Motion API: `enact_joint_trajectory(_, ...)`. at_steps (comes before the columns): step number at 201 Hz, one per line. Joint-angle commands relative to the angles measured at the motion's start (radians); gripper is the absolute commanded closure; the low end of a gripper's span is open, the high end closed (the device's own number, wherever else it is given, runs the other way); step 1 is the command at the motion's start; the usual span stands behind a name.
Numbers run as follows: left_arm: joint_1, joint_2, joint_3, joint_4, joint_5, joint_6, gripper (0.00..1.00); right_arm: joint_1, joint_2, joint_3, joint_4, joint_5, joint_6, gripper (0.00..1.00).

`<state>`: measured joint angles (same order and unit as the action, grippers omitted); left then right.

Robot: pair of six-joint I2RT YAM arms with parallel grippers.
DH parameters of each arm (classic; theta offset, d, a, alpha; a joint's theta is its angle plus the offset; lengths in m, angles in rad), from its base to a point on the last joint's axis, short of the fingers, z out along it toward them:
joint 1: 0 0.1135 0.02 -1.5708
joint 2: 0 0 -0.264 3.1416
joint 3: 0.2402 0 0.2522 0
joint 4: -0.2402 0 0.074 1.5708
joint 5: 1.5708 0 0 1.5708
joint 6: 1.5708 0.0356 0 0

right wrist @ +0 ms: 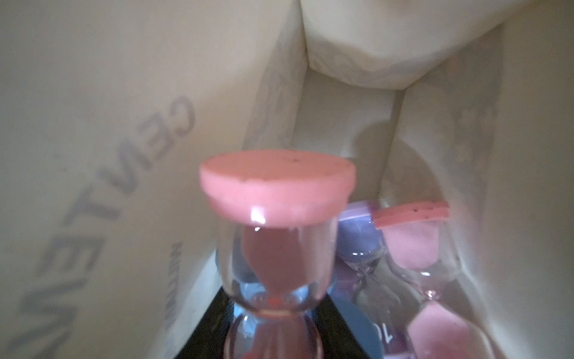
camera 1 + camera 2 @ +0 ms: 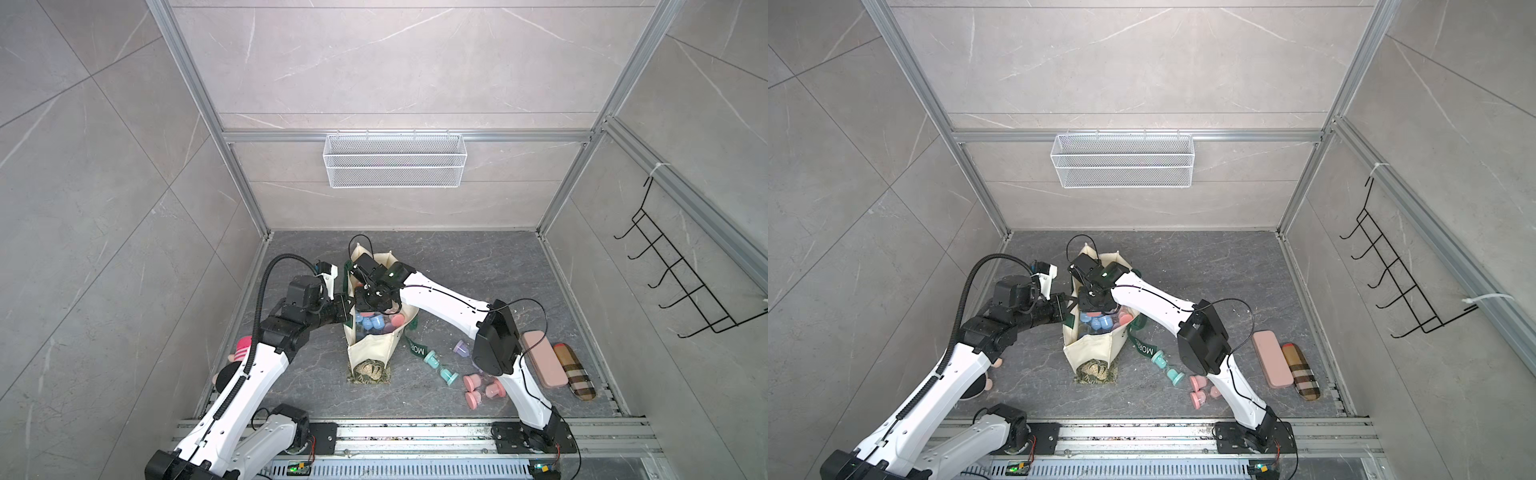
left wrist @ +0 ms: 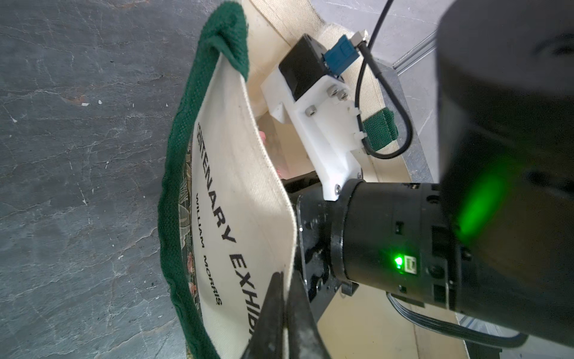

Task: Put the hourglass into the canvas bag
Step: Place the hourglass in the canvas bag.

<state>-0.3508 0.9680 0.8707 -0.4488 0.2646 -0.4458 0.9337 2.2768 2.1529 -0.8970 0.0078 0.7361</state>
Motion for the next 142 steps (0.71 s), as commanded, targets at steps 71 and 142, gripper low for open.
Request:
enact_joint_trajectory(71, 0.000, -0.021, -0.006, 0.002, 0.035, 0.007, 1.00, 0.007, -0.033, -0.019, 0.016, -0.009, -0.027, 0.40)
enact_joint_trajectory(142, -0.001, -0.017, -0.007, 0.001, 0.037, 0.006, 1.00, 0.030, -0.210, -0.113, 0.086, 0.045, -0.062, 0.33)
